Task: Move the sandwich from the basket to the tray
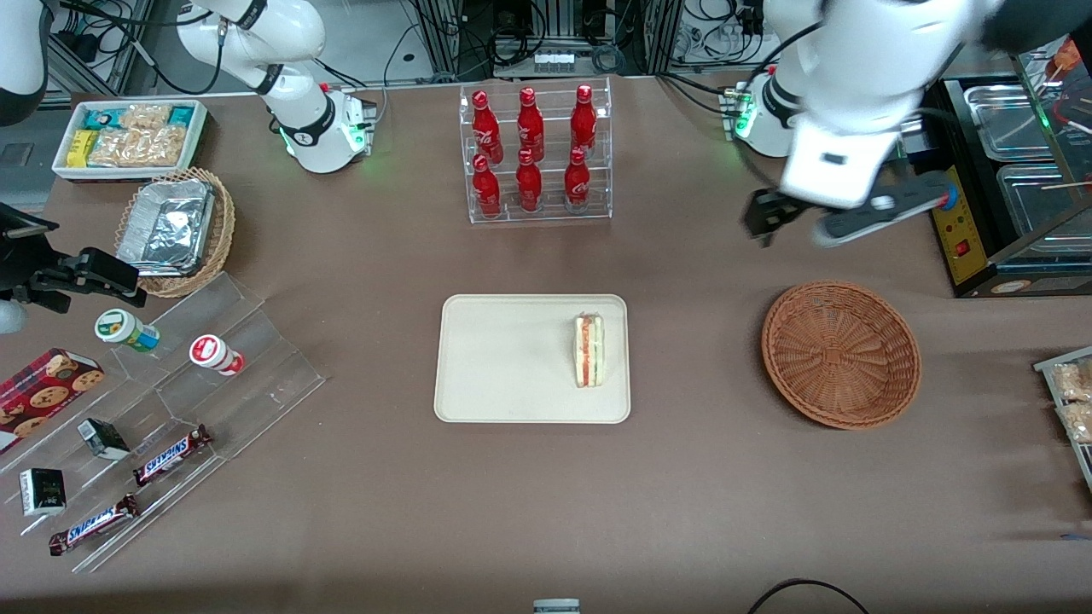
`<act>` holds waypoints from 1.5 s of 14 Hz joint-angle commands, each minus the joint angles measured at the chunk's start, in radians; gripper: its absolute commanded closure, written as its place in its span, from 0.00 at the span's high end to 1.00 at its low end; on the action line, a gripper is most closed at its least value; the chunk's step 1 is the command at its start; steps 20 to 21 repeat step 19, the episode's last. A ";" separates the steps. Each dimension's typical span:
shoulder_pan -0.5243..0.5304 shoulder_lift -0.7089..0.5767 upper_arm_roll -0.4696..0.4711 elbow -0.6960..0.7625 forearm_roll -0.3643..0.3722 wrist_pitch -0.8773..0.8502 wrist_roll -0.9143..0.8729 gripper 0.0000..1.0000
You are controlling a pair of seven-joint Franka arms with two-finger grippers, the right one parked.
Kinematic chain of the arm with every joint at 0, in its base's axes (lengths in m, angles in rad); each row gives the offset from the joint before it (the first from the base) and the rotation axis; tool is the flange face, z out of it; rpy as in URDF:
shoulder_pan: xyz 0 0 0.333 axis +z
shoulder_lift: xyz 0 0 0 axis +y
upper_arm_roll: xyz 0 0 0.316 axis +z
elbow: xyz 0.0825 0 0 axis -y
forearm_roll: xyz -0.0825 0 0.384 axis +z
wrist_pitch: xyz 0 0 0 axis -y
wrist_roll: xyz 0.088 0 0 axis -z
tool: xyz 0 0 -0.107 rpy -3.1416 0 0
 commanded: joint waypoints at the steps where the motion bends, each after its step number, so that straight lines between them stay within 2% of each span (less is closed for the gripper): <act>1: -0.007 -0.057 0.099 -0.014 -0.035 -0.043 0.132 1.00; 6: -0.003 -0.081 0.214 -0.018 -0.043 -0.064 0.300 1.00; 12: 0.194 -0.074 0.196 -0.010 -0.135 -0.053 0.516 1.00; 13: 0.226 -0.070 0.180 -0.010 -0.137 -0.050 0.544 1.00; 16: 0.388 -0.059 0.001 -0.007 -0.137 -0.049 0.578 1.00; 17: 0.405 -0.058 -0.033 -0.007 -0.137 -0.049 0.578 1.00; 21: 0.406 -0.058 -0.041 -0.007 -0.137 -0.049 0.569 1.00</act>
